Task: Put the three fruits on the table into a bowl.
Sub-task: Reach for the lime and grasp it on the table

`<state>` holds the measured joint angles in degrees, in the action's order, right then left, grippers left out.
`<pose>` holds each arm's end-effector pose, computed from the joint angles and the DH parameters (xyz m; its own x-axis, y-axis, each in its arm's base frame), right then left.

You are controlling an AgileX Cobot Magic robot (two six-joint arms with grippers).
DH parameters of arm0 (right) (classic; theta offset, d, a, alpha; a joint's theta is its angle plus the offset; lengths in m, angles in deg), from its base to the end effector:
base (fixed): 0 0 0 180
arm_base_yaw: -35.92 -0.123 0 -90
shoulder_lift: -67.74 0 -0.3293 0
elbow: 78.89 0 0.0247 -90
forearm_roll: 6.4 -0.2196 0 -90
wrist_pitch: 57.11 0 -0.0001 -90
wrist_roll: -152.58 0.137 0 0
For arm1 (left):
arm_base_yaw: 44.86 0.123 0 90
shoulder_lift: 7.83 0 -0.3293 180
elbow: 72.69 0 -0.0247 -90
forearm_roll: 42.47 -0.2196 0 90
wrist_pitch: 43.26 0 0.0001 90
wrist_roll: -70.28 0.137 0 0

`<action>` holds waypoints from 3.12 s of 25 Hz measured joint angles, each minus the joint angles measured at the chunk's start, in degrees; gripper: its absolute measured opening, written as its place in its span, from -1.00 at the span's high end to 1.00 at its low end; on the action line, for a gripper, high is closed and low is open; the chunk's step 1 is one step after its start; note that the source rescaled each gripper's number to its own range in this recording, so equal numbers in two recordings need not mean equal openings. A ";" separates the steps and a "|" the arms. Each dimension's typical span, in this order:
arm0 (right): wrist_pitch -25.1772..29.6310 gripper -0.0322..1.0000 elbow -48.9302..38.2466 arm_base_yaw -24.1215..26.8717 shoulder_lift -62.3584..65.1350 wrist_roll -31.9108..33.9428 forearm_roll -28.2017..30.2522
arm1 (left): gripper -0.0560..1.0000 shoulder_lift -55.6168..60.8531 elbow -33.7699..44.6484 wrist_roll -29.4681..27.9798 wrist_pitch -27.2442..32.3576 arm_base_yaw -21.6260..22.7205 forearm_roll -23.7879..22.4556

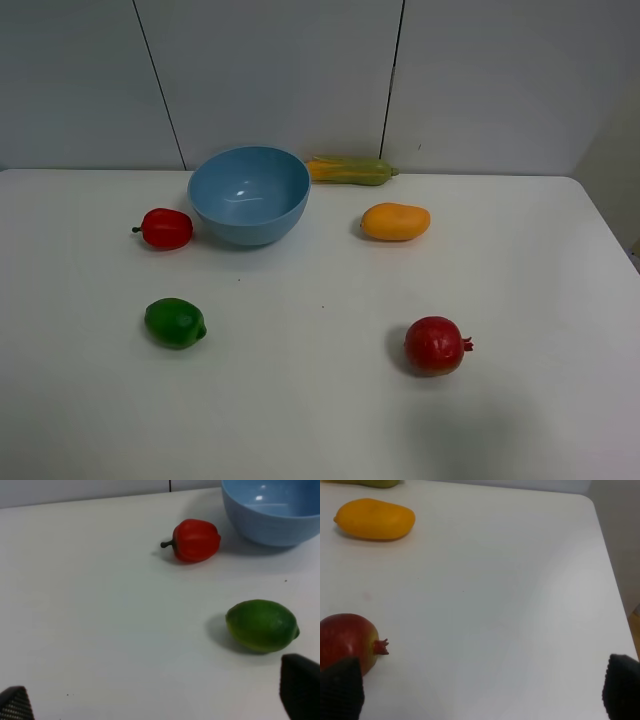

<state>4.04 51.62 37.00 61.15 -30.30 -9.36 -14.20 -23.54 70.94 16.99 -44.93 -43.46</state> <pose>-0.0369 0.0069 0.2412 -0.4563 -0.0167 -0.8897 -0.0330 0.9995 -0.0019 -0.0369 0.0021 0.2446 -0.4349 0.0206 -0.9003 -0.0036 0.9997 0.0246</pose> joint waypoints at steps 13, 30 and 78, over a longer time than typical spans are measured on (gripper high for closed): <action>0.00 -0.76 0.00 0.00 0.00 0.00 0.00 | -0.99 0.00 0.00 0.00 0.00 0.00 0.00; 0.00 -0.76 0.00 0.00 0.00 0.00 0.00 | -0.99 -22.60 -9.21 0.27 -0.76 0.00 2.47; 0.00 -0.76 0.00 0.00 0.00 0.00 0.00 | -0.99 -94.76 -16.83 34.68 -27.85 -24.64 8.80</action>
<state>4.04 51.62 37.00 61.15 -30.30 -9.36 -108.96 -40.37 105.62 -10.86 -69.57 -34.65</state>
